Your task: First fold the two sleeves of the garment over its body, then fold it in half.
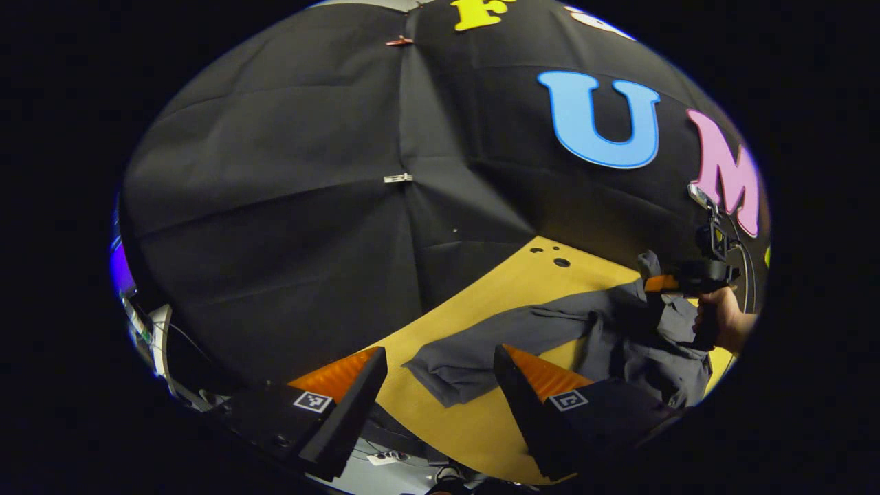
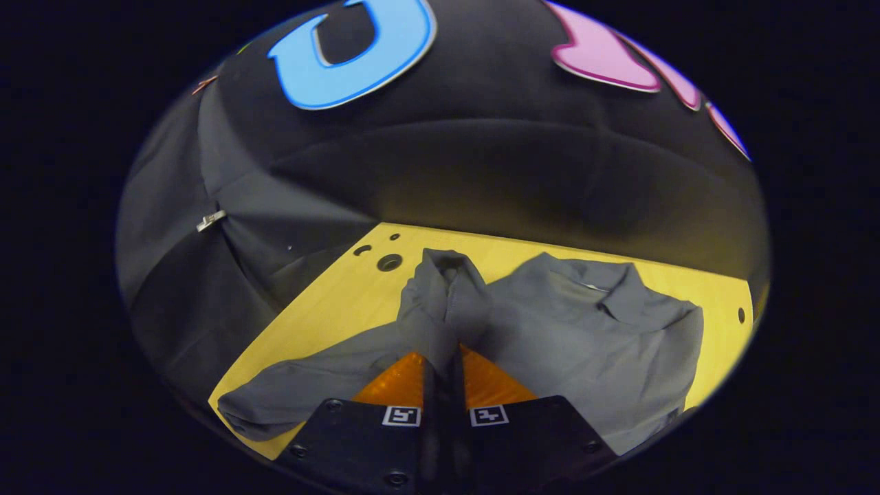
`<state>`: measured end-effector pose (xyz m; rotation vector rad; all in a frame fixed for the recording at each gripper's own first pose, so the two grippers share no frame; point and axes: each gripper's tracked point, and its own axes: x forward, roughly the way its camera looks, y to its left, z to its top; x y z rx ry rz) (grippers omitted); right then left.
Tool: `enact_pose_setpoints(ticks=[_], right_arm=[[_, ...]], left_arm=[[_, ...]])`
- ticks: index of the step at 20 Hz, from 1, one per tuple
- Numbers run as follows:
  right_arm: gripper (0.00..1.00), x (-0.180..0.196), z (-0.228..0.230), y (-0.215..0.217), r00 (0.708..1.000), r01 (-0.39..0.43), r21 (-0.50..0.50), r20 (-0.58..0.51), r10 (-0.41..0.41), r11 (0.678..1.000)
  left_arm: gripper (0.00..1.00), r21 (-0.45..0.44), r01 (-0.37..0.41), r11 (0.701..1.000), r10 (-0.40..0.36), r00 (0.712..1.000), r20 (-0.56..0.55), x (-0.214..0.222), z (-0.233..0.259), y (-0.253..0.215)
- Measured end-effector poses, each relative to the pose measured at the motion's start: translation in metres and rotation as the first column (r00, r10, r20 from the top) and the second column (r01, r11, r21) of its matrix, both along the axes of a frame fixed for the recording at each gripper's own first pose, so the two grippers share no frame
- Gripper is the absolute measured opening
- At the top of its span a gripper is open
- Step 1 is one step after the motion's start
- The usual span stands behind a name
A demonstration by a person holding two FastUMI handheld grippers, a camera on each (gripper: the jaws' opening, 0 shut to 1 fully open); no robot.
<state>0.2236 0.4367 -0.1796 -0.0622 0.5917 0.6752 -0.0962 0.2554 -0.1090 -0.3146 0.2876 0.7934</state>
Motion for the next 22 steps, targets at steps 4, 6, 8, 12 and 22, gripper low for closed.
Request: enact_pose_setpoints(ticks=[4, 6, 8, 12, 22], right_arm=[[0.18, -0.024, -0.023, 0.027, 0.996, -0.07, -0.035, -0.05, 0.068, 0.997], [0.34, -0.032, -0.027, 0.027, 0.994, -0.098, -0.054, -0.051, 0.095, 0.994], [0.71, -0.037, -0.022, 0.022, 0.993, -0.115, -0.062, -0.032, 0.113, 0.991], [0.94, -0.041, 0.0, -0.012, 0.997, -0.072, -0.058, 0.009, 0.073, 0.996], [1.0, -0.065, 0.03, -0.176, 0.987, 0.158, -0.075, 0.035, -0.155, 0.985]], left_arm=[[0.98, -0.014, -0.042, 0.999, 0.042, 0.999, 0.002, 0.0, -0.008, 0.004], [0.98, -0.013, -0.048, 0.999, 0.048, 0.999, 0.001, -0.002, -0.014, 0.008], [0.98, -0.015, -0.045, 0.999, 0.045, 0.999, 0.003, 0.004, -0.019, 0.015], [0.98, -0.04, -0.019, 0.999, 0.019, 1.0, -0.003, 0.023, -0.042, 0.028], [0.96, -0.189, -0.024, 0.982, 0.002, 0.993, -0.116, 0.081, -0.12, 0.071]])
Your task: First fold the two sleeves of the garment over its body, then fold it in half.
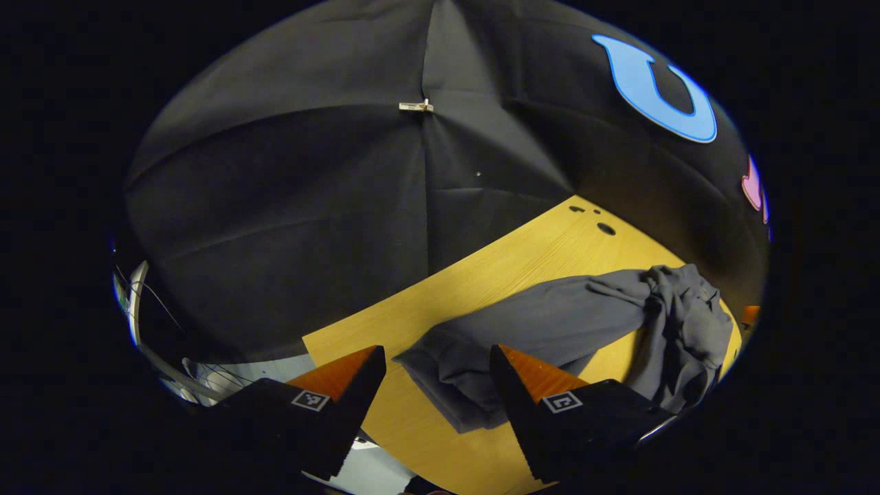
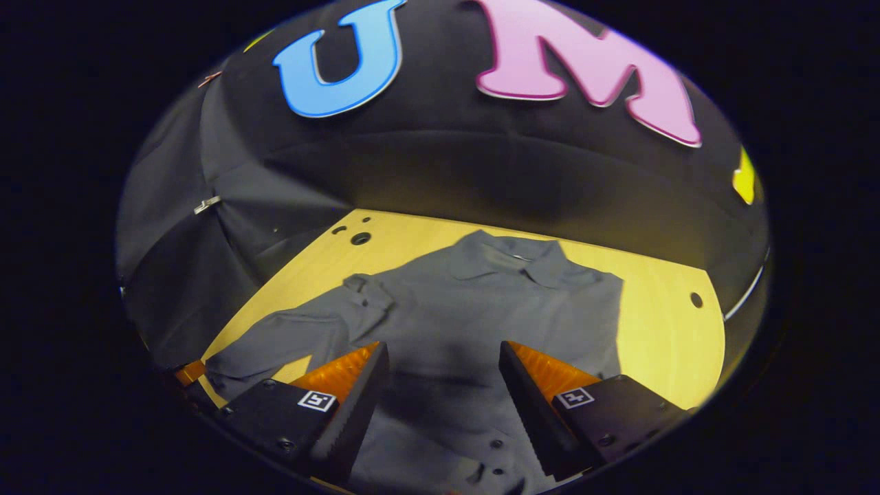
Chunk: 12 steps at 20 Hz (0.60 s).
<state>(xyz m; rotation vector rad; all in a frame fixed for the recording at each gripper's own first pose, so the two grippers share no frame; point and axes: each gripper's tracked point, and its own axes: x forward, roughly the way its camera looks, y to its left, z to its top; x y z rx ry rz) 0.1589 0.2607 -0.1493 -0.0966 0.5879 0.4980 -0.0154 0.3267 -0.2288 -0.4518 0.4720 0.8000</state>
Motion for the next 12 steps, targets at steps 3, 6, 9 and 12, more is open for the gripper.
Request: enact_pose_setpoints(ticks=[3, 6, 9, 12], right_arm=[[0.99, -0.013, -0.005, -0.049, 0.998, 0.062, -0.04, 0.003, -0.062, 0.997], [1.0, -0.023, -0.009, -0.085, 0.993, 0.115, -0.059, -0.016, -0.116, 0.992], [1.0, -0.034, -0.008, -0.118, 0.984, 0.173, -0.061, -0.024, -0.174, 0.983], [1.0, -0.043, -0.009, -0.139, 0.975, 0.22, -0.047, -0.027, -0.222, 0.974]], left_arm=[[0.92, -0.018, 0.009, 1.0, -0.009, 0.999, -0.044, 0.012, -0.02, 0.005], [0.96, -0.016, 0.018, 1.0, -0.019, 0.996, -0.085, 0.018, -0.033, 0.007], [0.93, -0.004, 0.032, 0.999, -0.032, 0.988, -0.149, 0.02, -0.047, 0.005], [1.0, -0.022, 0.037, 0.999, -0.04, 0.989, -0.142, 0.026, -0.054, 0.003]])
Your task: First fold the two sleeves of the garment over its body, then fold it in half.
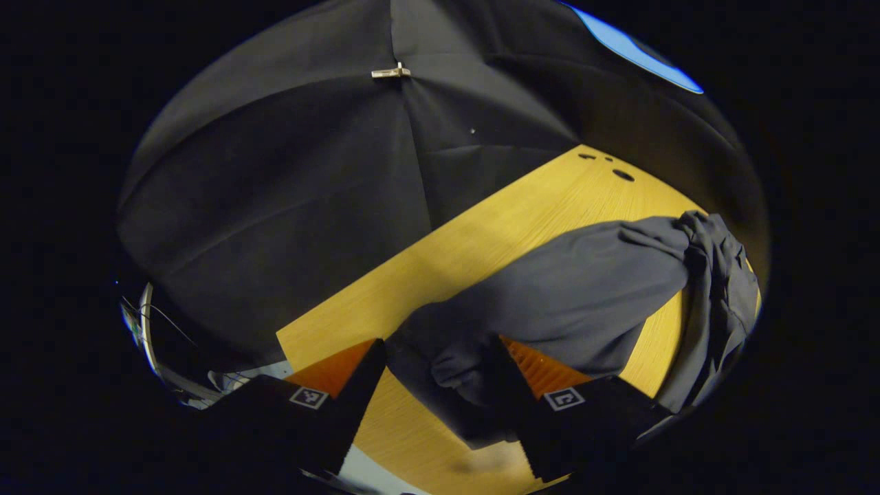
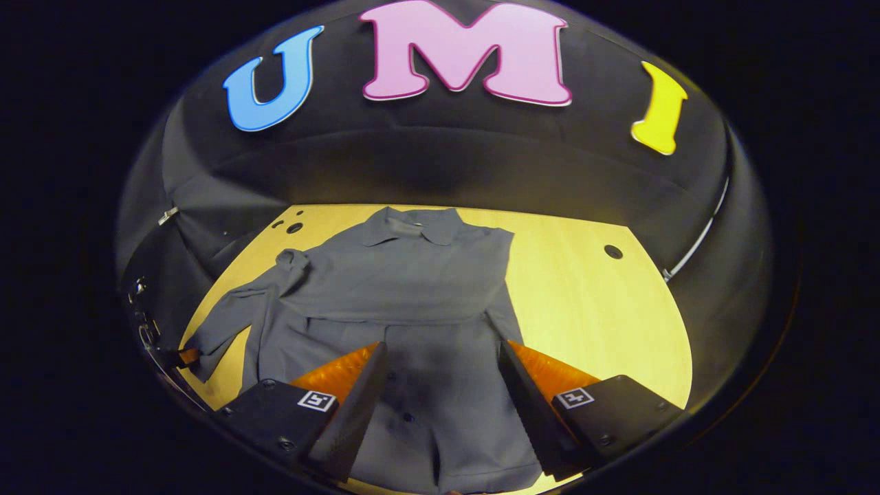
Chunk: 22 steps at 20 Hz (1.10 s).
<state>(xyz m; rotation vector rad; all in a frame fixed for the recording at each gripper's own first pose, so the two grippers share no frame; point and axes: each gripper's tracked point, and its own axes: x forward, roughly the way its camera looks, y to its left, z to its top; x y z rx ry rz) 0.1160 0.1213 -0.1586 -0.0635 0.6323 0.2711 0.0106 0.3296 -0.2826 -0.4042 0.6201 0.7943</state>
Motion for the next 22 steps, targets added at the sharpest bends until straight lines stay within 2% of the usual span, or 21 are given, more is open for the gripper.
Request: enact_pose_setpoints(ticks=[2, 4, 6, 8, 9, 10, 12, 15, 18, 22], right_arm=[[0.99, -0.005, -0.006, -0.013, 1.0, 0.018, -0.004, -0.009, -0.018, 1.0], [1.0, -0.009, -0.01, -0.026, 0.999, 0.035, -0.008, -0.018, -0.036, 0.999], [1.0, -0.013, -0.018, -0.041, 0.998, 0.058, -0.034, -0.028, -0.059, 0.998], [1.0, -0.019, -0.024, -0.054, 0.997, 0.069, -0.056, -0.035, -0.071, 0.996], [1.0, -0.02, -0.025, -0.059, 0.997, 0.07, -0.058, -0.037, -0.073, 0.996], [1.0, -0.021, -0.028, -0.062, 0.997, 0.07, -0.059, -0.039, -0.073, 0.996], [0.99, -0.023, -0.031, -0.07, 0.996, 0.071, -0.053, -0.045, -0.073, 0.996], [0.99, -0.025, -0.035, -0.081, 0.996, 0.075, -0.033, -0.054, -0.076, 0.997], [0.99, -0.021, -0.045, -0.1, 0.994, 0.094, -0.047, -0.054, -0.097, 0.994], [0.99, -0.019, -0.06, -0.116, 0.99, 0.123, -0.012, -0.071, -0.123, 0.992]], left_arm=[[0.89, -0.028, 0.001, 1.0, 0.0, 0.999, 0.041, 0.004, 0.0, -0.005], [0.8, 0.002, 0.063, 0.998, -0.063, 0.997, 0.047, 0.01, 0.0, -0.008], [0.56, 0.038, 0.128, 0.991, -0.13, 0.99, 0.061, 0.015, 0.005, -0.013], [0.32, 0.069, 0.159, 0.985, -0.163, 0.984, 0.065, 0.021, 0.004, -0.018], [0.3, 0.072, 0.158, 0.985, -0.163, 0.984, 0.067, 0.022, 0.006, -0.019], [0.17, 0.074, 0.148, 0.986, -0.154, 0.985, 0.075, 0.023, 0.006, -0.019], [0.08, 0.059, 0.118, 0.991, -0.122, 0.99, 0.071, 0.024, 0.009, -0.016], [0.06, 0.018, 0.095, 0.995, -0.096, 0.993, 0.075, 0.028, 0.014, -0.021], [0.06, 0.011, 0.056, 0.998, -0.057, 0.985, 0.16, 0.038, 0.05, -0.018], [0.06, 0.04, 0.078, 0.996, -0.086, 0.964, 0.253, 0.06, 0.106, -0.031]])
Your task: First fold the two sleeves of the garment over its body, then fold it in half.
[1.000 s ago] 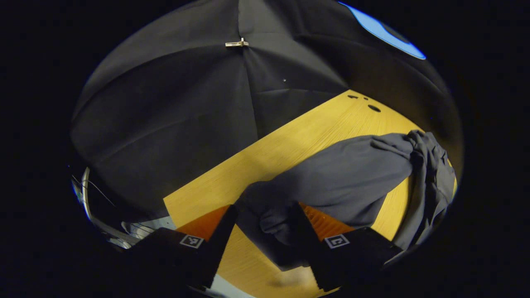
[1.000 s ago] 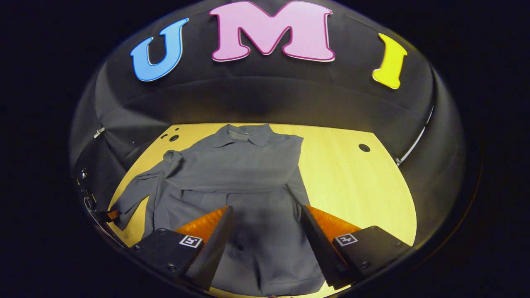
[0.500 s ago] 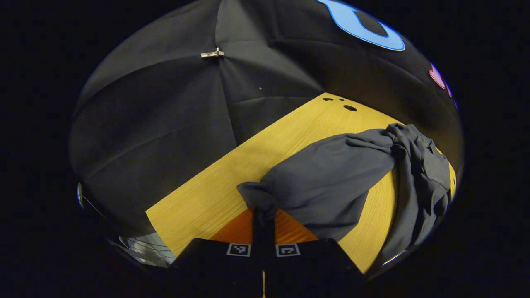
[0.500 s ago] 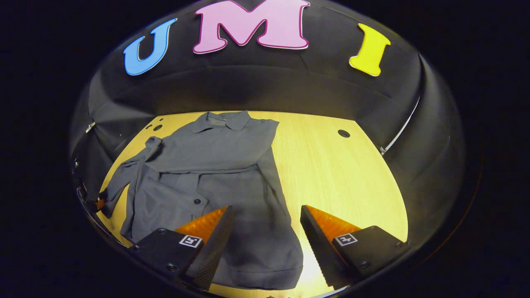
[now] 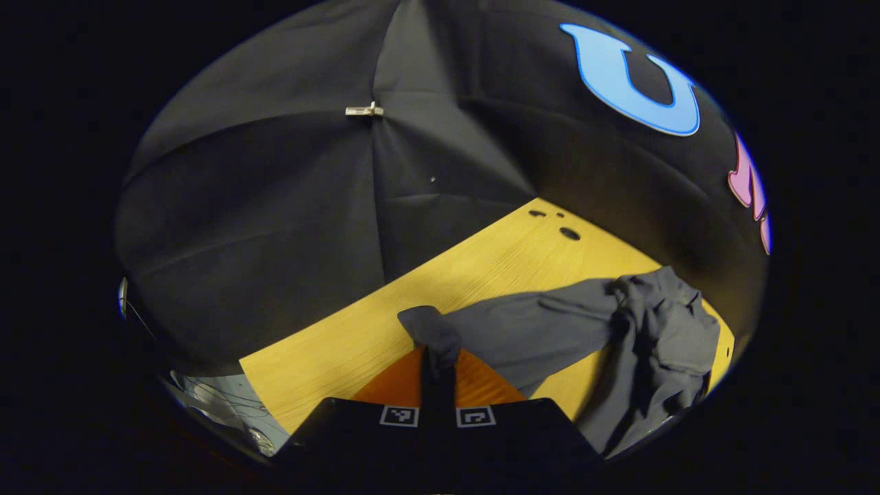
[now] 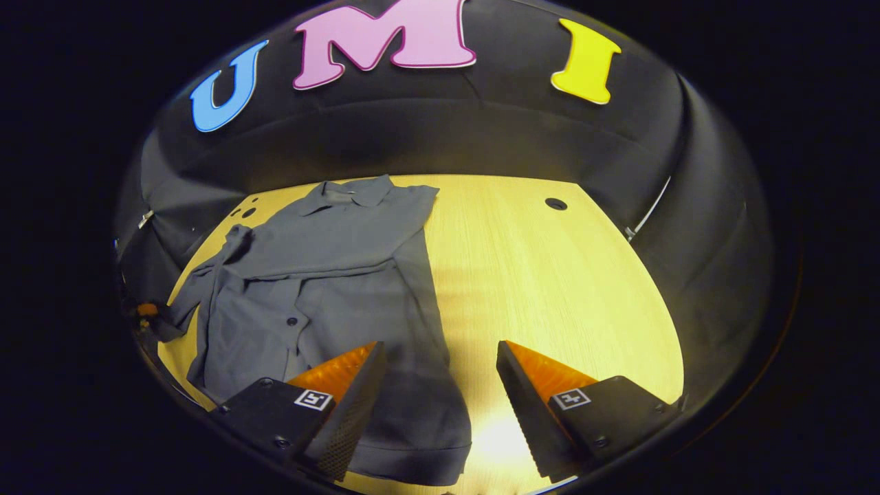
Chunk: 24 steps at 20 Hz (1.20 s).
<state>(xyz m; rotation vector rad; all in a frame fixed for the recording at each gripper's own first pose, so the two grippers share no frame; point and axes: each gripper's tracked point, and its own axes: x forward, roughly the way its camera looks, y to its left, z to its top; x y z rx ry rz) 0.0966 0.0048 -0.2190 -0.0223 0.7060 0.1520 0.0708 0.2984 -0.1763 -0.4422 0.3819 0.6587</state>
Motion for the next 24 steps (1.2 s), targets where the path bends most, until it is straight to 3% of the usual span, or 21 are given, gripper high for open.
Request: enact_pose_setpoints(ticks=[6, 12, 18, 22, 24], right_arm=[[0.99, -0.005, -0.006, -0.024, 0.998, 0.056, 0.055, -0.002, -0.056, 0.997], [1.0, -0.012, -0.006, -0.069, 0.989, 0.146, 0.065, 0.023, -0.147, 0.987], [0.99, -0.035, -0.009, -0.089, 0.98, 0.197, 0.075, -0.007, -0.197, 0.978], [1.0, -0.037, -0.005, -0.097, 0.969, 0.247, 0.101, -0.007, -0.248, 0.964], [1.0, -0.038, -0.002, -0.103, 0.965, 0.26, 0.101, -0.004, -0.26, 0.96]], left_arm=[[0.05, 0.02, 0.069, 0.997, -0.071, 0.983, 0.167, 0.067, 0.1, -0.034], [0.05, 0.119, 0.236, 0.964, -0.259, 0.935, 0.243, 0.152, 0.173, -0.117], [0.05, 0.212, 0.401, 0.891, -0.447, 0.859, 0.25, 0.225, 0.216, -0.232], [0.05, 0.22, 0.534, 0.816, -0.576, 0.784, 0.233, 0.261, 0.214, -0.318], [0.05, 0.223, 0.578, 0.785, -0.617, 0.761, 0.201, 0.275, 0.2, -0.354]])
